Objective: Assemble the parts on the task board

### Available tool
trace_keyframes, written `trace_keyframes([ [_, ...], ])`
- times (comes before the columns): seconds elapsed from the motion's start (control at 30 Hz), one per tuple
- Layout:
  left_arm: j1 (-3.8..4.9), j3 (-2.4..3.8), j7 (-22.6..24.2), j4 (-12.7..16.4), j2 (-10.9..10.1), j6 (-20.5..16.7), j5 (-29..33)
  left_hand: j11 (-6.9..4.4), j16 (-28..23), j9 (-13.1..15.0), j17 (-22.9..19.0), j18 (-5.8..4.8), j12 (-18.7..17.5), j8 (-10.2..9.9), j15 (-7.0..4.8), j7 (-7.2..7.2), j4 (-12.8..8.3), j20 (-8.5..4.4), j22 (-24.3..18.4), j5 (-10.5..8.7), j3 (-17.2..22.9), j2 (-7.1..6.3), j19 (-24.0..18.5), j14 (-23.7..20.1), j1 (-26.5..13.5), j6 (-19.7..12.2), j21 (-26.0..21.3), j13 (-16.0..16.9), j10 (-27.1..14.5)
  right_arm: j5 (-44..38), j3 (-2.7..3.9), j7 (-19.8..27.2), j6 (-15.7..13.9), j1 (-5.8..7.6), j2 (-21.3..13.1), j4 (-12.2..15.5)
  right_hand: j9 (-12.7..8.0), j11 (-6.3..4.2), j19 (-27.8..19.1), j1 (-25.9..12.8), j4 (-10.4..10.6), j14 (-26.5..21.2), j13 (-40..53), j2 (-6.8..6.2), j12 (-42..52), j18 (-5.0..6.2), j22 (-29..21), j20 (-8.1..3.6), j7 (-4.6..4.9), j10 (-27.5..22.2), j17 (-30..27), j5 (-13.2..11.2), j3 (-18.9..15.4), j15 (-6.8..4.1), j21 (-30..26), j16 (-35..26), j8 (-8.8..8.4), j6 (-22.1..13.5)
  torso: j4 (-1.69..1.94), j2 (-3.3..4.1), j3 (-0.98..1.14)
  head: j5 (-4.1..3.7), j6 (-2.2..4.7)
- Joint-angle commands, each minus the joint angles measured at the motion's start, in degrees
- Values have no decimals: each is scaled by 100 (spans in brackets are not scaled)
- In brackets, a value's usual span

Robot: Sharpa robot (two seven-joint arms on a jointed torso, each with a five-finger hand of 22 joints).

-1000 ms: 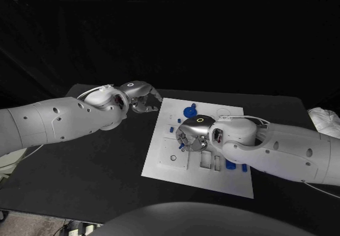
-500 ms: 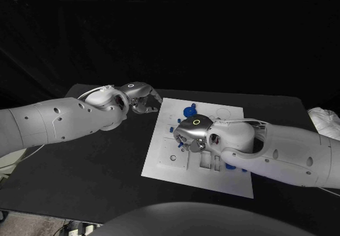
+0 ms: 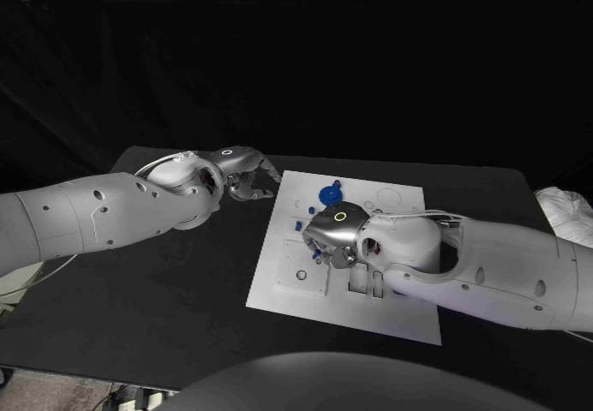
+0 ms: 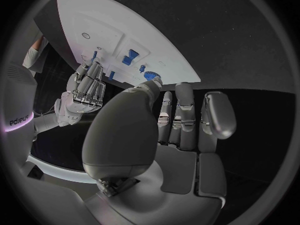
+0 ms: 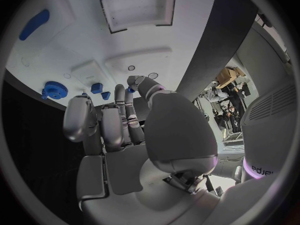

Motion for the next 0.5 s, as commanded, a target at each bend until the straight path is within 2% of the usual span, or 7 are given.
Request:
trace_keyframes([
  [0.03,-1,4,-3,8,14,73,43,38,-36,-8,-5,81,25,-24,10,-1,2,7,923,3,31,16,-25,-33,63,-35,-36,-7,0,-152,-2,-156,267,-14,4,9,12,-15,-29,15,-38,-29,9,-27,22,53,860,-20,17,-5,-15,17,-6,-18,-38,-41,19,30,3,0,5,-2,0],
  [0.3,-3,5,1,8,10,81,53,43,-36,-11,-8,83,27,-25,14,8,0,10,921,7,33,17,-29,-35,73,-41,-46,-7,2,-218,-4,-194,327,-26,1,-21,17,-17,-48,23,-49,-45,19,-26,26,59,851,-24,24,-6,-47,13,6,-20,-66,-58,8,20,11,6,15,6,0],
  [0.5,-3,4,-4,10,10,87,56,44,-36,-12,-8,83,28,-25,16,12,1,12,921,8,33,17,-29,-36,76,-43,-45,-8,2,-210,-5,-170,332,-29,2,-29,19,-13,-48,7,-46,-45,29,-27,29,59,851,-26,30,-12,-44,-4,9,-18,-68,-58,-11,-1,-1,3,8,22,0],
])
